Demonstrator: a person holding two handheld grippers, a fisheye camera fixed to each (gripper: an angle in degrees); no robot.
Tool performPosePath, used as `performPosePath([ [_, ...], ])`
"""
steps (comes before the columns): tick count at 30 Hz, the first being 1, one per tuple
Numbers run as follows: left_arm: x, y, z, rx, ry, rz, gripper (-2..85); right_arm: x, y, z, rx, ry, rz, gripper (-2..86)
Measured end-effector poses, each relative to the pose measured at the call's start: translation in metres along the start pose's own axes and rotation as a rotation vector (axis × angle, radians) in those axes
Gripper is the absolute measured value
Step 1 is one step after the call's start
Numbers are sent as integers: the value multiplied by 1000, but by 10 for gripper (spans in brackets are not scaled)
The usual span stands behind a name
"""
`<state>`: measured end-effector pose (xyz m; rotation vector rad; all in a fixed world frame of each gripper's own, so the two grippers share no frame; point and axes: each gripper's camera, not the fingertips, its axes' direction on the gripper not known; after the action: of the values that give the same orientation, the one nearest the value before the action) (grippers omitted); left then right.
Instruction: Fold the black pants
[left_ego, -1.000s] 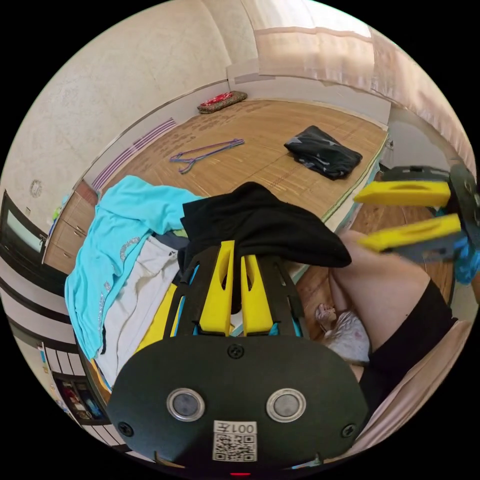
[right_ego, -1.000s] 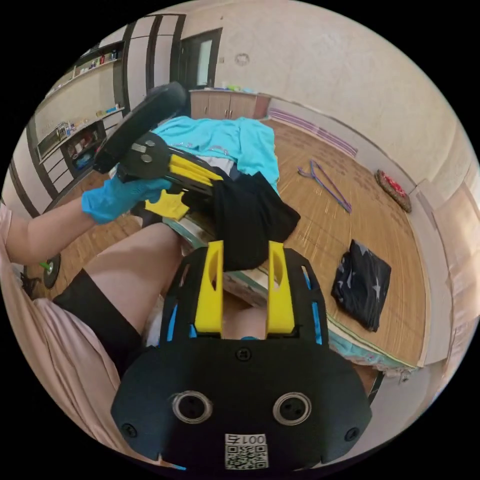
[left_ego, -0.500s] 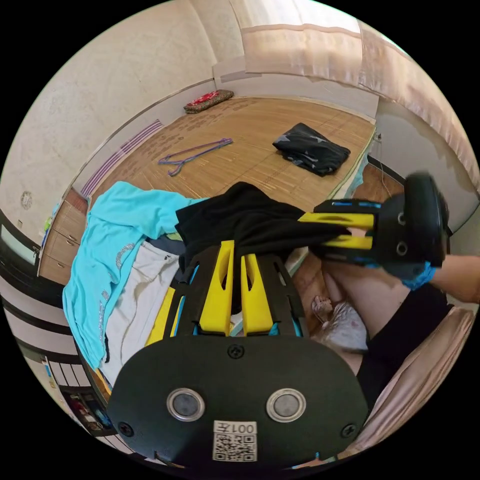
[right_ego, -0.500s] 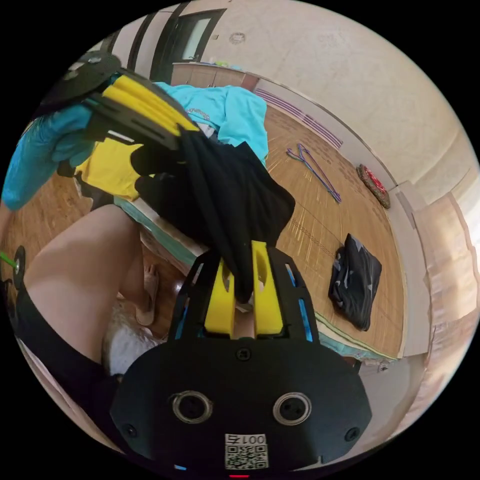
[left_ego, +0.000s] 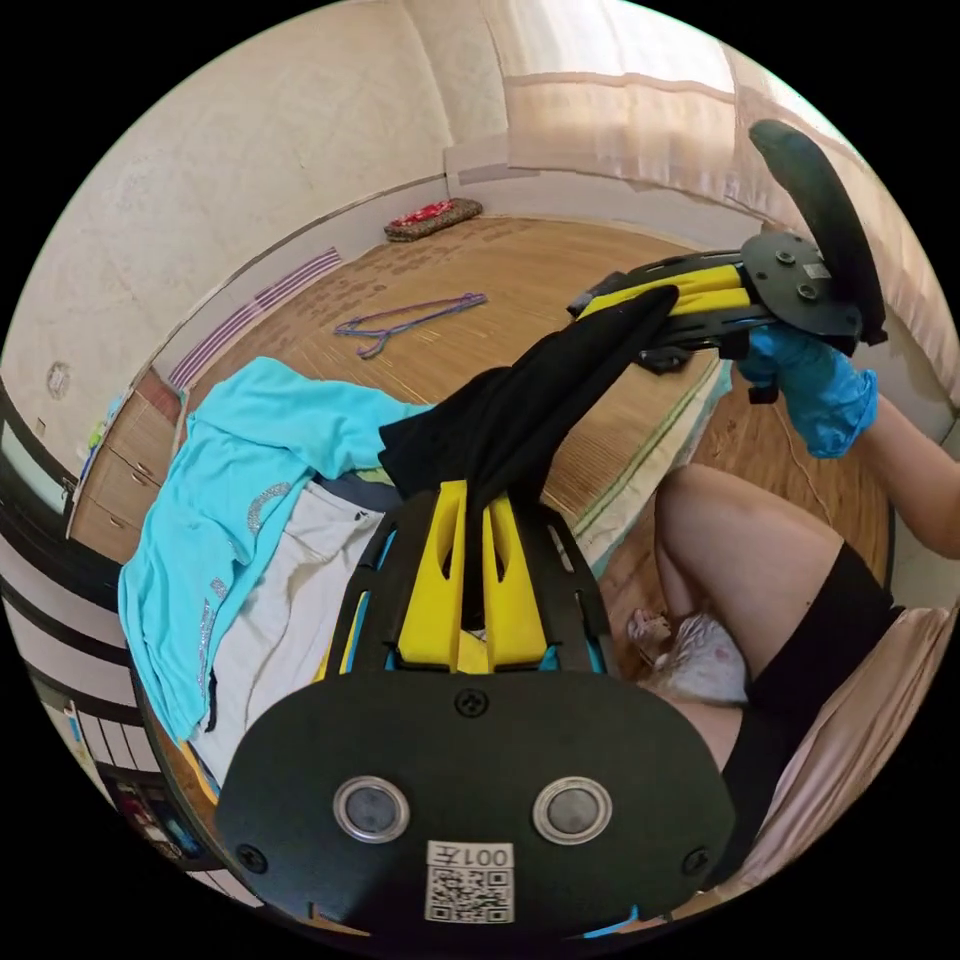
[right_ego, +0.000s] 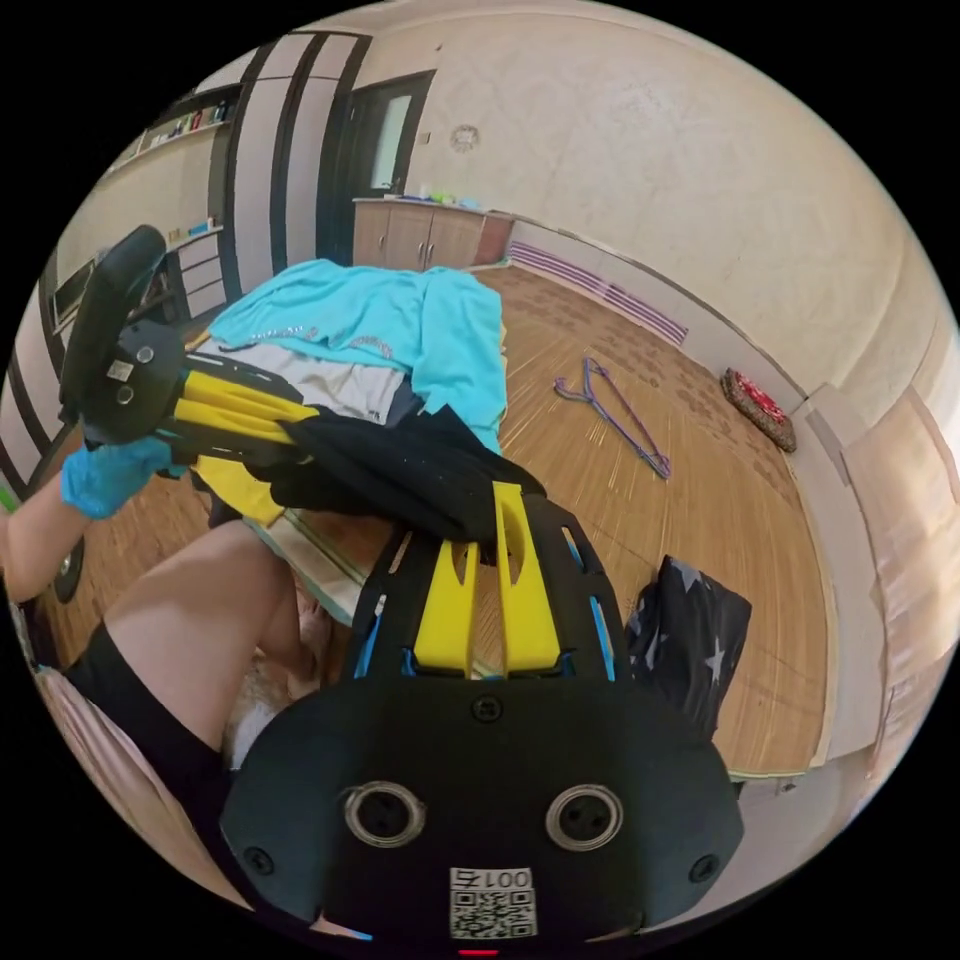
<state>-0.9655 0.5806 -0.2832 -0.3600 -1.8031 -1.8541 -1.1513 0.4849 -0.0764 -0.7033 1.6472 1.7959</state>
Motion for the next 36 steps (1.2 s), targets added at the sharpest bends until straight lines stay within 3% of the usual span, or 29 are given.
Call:
performPosePath([
  [8,35,6,13,-40,40,51,116,33,-14,3,-67,-96,91,35],
  [14,76,6,45,-59,-196,-70,154,41,-33,-1,-96,-97,69,35],
  [19,98,-9,53,-88,-447,-91,89,56,-22,-12,-90,-58,-9,34],
  [25,101,-31,12,27,-412,-60,42,119,38,-39,55,-149,102,32],
  [29,111,-69,-17,104,-346,1,34,153,65,-69,128,-68,77,31],
  [36,140,-204,-14,140,-230,112,31,271,75,-102,147,24,158,27],
])
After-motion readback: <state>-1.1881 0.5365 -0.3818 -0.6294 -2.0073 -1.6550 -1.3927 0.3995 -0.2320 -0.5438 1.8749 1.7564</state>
